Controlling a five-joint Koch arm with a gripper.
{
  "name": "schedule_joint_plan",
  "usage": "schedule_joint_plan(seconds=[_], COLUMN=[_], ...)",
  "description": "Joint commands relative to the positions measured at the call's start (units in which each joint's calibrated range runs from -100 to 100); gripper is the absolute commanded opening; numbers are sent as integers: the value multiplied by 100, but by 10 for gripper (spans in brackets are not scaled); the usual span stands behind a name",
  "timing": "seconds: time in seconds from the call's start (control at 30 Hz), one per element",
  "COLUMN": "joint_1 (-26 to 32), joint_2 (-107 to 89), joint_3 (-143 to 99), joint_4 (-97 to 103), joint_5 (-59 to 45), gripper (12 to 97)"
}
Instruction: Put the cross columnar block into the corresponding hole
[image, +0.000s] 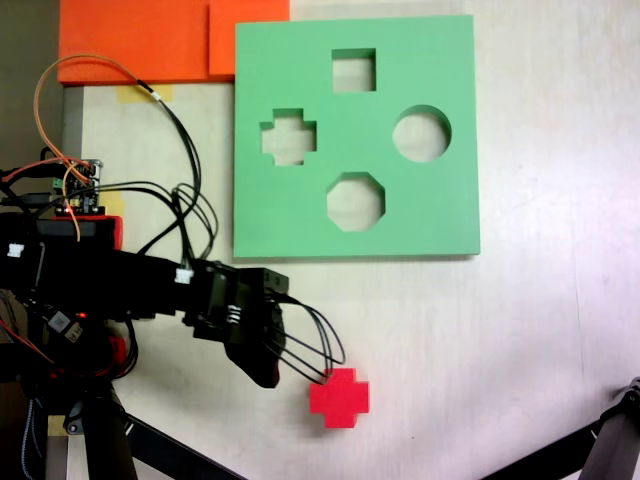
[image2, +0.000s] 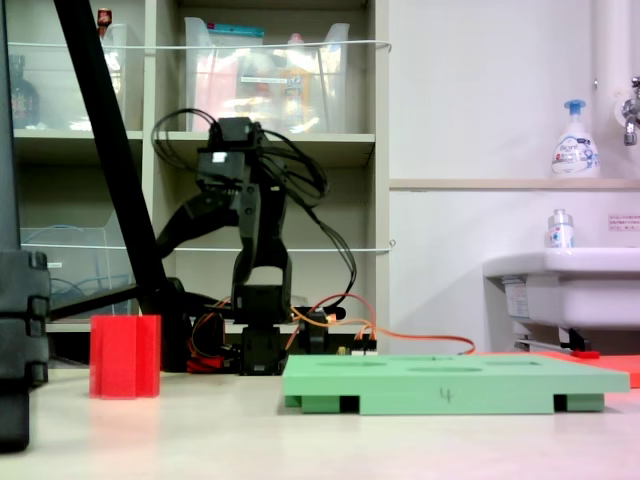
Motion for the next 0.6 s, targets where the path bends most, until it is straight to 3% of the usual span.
schedule_joint_plan(seconds=[0.0, 0.2, 0.57], joint_1=[-73, -264, -435], joint_2=[799, 2936, 4430], joint_3=[754, 2269, 2558], joint_4=[-386, -752, -790], joint_5=[-171, -484, -625], gripper=[731, 743, 743])
